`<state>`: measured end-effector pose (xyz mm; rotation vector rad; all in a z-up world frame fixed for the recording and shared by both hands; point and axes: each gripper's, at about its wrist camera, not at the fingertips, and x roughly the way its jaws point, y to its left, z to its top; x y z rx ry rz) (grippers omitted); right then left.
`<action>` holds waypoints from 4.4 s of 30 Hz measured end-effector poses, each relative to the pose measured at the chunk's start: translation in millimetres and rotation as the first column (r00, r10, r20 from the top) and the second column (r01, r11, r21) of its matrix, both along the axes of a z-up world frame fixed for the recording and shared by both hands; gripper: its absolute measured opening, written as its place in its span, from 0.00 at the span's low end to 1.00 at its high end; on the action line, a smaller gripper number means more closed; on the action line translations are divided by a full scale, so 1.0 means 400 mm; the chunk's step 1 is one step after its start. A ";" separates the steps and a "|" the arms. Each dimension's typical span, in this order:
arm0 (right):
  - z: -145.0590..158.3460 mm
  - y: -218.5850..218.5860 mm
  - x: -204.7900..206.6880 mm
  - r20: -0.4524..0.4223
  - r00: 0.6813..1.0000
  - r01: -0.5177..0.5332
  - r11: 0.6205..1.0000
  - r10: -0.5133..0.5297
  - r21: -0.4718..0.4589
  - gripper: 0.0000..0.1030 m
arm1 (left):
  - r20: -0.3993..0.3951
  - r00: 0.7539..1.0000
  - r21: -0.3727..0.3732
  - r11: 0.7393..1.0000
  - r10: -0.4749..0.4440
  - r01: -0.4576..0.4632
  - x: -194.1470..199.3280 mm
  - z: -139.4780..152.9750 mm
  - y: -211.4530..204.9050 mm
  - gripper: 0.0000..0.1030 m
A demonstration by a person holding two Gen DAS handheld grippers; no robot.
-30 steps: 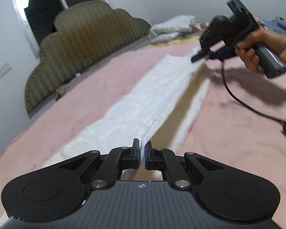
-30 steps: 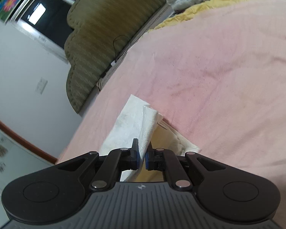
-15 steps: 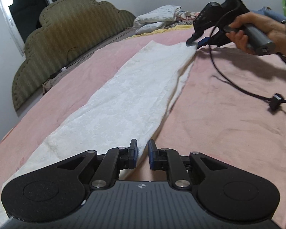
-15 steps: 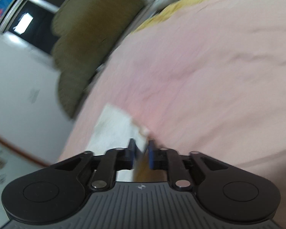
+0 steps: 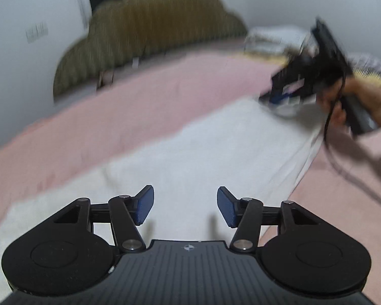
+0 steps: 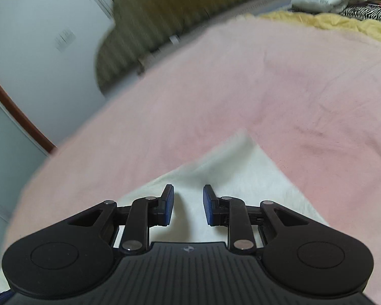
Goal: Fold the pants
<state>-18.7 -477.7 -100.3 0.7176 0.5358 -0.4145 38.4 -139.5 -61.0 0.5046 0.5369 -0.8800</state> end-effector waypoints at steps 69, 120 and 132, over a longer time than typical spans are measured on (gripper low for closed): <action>-0.048 0.247 -0.240 0.114 0.993 0.003 0.988 0.015 -0.156 0.87 | -0.096 0.947 -0.103 0.943 0.307 -0.316 0.028 -0.066 -0.037 1.00; -0.072 0.081 -0.145 0.133 0.977 0.178 0.980 -0.165 -0.092 0.19 | -0.103 0.947 -0.105 0.943 0.306 -0.316 0.028 -0.064 -0.035 1.00; 0.072 0.383 -0.074 0.043 0.995 -0.036 0.738 0.089 -0.674 0.11 | -0.680 0.733 -0.467 0.758 0.022 -0.455 0.180 0.016 0.093 0.91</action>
